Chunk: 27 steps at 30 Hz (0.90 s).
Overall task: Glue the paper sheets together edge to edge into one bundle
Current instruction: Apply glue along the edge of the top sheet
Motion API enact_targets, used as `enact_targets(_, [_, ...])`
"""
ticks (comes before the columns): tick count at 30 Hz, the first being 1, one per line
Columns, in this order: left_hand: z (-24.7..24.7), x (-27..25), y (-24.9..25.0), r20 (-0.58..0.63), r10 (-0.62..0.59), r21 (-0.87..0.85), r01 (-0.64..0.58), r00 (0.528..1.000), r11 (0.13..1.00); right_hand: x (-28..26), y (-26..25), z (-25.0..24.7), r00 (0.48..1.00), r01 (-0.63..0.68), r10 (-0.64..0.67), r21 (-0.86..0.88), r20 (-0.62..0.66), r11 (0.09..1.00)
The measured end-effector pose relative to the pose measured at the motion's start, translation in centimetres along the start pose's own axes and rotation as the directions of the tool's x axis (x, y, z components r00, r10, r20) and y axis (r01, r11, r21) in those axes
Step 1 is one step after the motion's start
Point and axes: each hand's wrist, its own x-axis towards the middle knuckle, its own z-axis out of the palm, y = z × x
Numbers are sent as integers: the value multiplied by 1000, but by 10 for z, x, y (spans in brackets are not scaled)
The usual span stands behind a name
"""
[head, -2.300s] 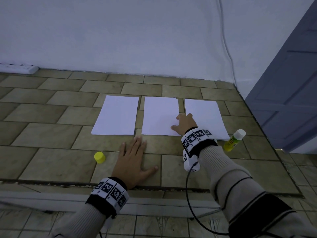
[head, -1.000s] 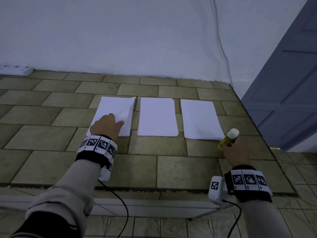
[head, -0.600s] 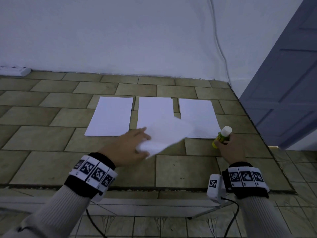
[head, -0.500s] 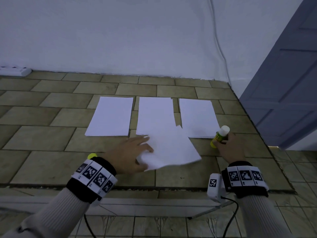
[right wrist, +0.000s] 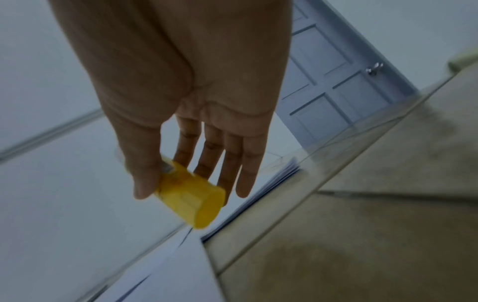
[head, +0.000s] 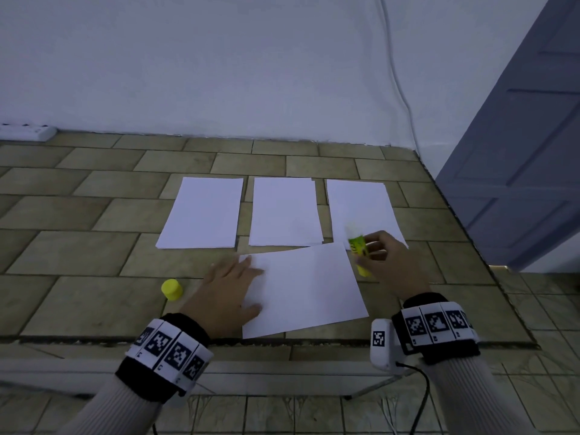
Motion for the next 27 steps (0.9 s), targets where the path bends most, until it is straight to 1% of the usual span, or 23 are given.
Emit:
enact_targets(2, [5,-1,3,-81,-132,9,133,988,991,-2,-7,7,998,53,-54,12,36,999])
enact_targets(3, [8,0,4,-102,-165,36,169,981,985,-3,-10,10,996,73,-74,24,53,997])
enact_targets(5, [14,2,2,-131,-180,95,193,975,977,-3,-15,18,992,100,-103,54,69,994])
enact_targets(7, [20,5,-2,-171,-147,101,165,974,981,-2,-19,27,990,124,-129,75,63,989])
enact_targets(9, [25,6,-8,-229,-93,72,112,969,991,-1,-23,36,990,129,-135,107,49,986])
enact_targets(12, [34,8,-16,-292,-32,40,45,956,998,1,-34,48,990,122,-134,198,46,973])
enact_targets(14, [40,9,-18,-299,-26,-3,26,954,1000,3,-43,58,990,112,-131,252,59,961])
enact_targets(16, [44,9,-21,-306,-24,-22,18,952,1000,4,-52,70,988,117,-141,269,69,956])
enact_targets(19, [49,10,-23,-342,-24,-12,21,940,1000,7,-65,92,974,188,-210,215,83,958])
enact_targets(24, [53,11,-24,-314,-25,22,33,949,999,13,-84,120,944,269,-276,63,182,961])
enact_targets(27, [54,12,-25,-294,-23,32,34,955,999,19,-89,132,929,320,-306,-35,209,947])
